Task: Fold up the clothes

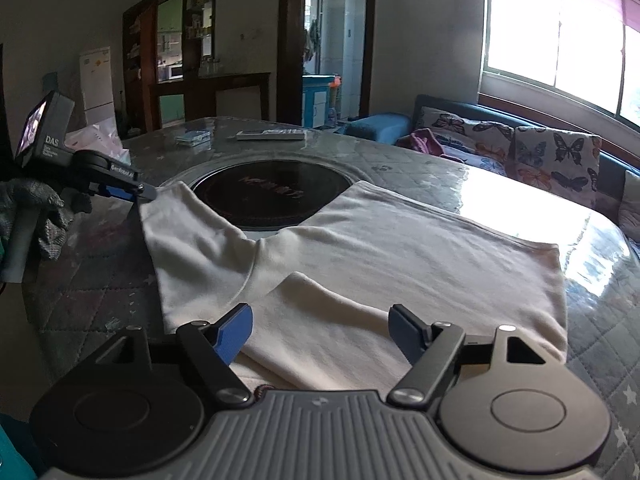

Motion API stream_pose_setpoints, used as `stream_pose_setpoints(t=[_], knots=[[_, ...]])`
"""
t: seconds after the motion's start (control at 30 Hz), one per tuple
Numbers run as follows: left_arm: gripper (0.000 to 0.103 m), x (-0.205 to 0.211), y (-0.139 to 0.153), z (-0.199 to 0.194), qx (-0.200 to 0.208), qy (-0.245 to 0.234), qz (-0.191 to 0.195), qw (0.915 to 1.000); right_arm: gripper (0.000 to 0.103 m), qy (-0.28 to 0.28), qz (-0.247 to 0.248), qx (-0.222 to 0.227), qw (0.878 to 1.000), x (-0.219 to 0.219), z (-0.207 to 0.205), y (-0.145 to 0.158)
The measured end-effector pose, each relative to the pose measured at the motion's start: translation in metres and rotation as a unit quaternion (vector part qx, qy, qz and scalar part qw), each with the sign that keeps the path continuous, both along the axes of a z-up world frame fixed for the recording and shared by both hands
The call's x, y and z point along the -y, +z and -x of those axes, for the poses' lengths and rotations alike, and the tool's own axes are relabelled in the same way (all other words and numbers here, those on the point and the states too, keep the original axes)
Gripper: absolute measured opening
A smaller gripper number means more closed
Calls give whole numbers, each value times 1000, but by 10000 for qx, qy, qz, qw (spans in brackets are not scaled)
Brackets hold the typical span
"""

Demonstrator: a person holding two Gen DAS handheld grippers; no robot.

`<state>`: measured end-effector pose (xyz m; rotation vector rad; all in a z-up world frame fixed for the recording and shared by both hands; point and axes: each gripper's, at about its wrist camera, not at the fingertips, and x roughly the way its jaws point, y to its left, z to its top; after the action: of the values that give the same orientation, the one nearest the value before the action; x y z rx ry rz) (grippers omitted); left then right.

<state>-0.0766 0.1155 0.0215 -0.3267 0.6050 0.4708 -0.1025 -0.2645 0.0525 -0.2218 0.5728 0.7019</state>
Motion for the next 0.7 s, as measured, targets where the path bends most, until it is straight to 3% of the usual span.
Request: stream_pose_setpoints(t=[0.17,0.27,0.37,0.5,0.7], knots=[[7,2,8,5,220,-135,273,9993,68,-144,-102,-39,9998,9,0,1],[6,18,28,10,493,-556,390,9965,67,-231,-164,-63,9996,14,0,1],[6,44,54,14,829,-1161,530,9883,66,-332,-246,-89,9991,21,0,2],[6,85,85,15,1161,-2016,704,9700,66,-498,-412,-116,9978,33,-2,3],[6,154,108,5,1373,-3231,1003,9310,66,-773,-627,-96,9950,54,0,4]])
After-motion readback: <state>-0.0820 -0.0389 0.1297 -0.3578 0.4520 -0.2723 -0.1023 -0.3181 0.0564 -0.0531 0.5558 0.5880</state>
